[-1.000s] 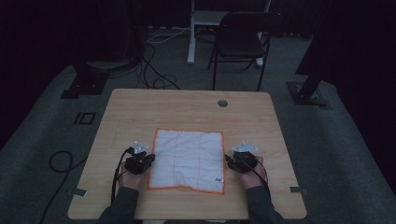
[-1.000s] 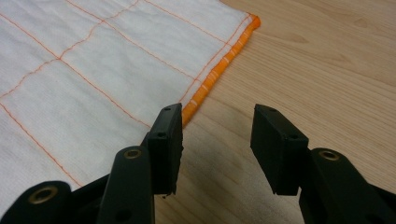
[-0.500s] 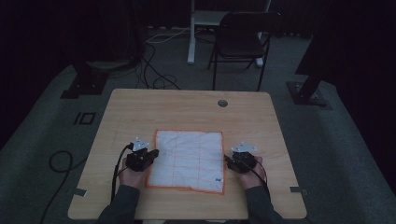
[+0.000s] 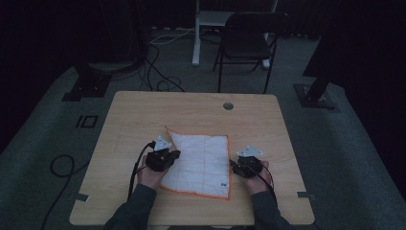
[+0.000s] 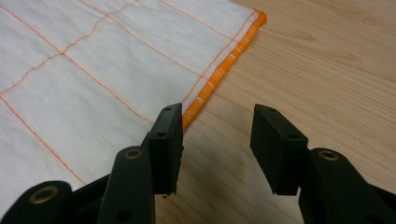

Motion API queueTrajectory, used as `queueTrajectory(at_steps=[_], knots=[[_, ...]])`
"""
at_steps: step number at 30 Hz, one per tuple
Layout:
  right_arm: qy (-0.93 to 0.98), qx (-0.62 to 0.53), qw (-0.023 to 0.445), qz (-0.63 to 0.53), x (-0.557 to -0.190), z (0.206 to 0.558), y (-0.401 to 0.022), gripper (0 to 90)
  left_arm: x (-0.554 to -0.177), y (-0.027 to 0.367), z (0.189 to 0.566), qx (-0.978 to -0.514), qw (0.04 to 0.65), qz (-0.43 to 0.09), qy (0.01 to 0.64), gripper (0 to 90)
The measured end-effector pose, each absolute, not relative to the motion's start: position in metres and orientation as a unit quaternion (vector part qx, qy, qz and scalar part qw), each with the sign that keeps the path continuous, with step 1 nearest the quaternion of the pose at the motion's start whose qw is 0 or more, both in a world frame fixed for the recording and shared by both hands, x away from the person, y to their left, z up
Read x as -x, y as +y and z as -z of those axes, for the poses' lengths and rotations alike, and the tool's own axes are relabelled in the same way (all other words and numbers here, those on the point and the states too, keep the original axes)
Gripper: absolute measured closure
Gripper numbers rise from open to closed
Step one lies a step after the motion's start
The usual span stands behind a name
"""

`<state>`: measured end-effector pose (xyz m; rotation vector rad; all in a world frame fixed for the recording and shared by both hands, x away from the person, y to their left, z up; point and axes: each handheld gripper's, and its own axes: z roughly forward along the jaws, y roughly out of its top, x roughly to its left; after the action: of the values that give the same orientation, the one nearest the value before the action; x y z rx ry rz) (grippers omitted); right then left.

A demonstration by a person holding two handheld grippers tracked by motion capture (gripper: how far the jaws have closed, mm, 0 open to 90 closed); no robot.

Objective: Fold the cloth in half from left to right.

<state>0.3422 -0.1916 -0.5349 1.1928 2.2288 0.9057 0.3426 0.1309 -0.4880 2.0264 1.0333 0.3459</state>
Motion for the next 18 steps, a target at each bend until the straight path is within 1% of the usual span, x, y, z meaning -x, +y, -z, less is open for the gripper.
queueTrajectory(at_steps=[18], knots=[[0.808,-0.432,0.227,-0.33,-0.342,0.535,-0.192,53.7,-0.353,0.069,0.486,-0.831,0.413,-0.11,0.356,88.8]])
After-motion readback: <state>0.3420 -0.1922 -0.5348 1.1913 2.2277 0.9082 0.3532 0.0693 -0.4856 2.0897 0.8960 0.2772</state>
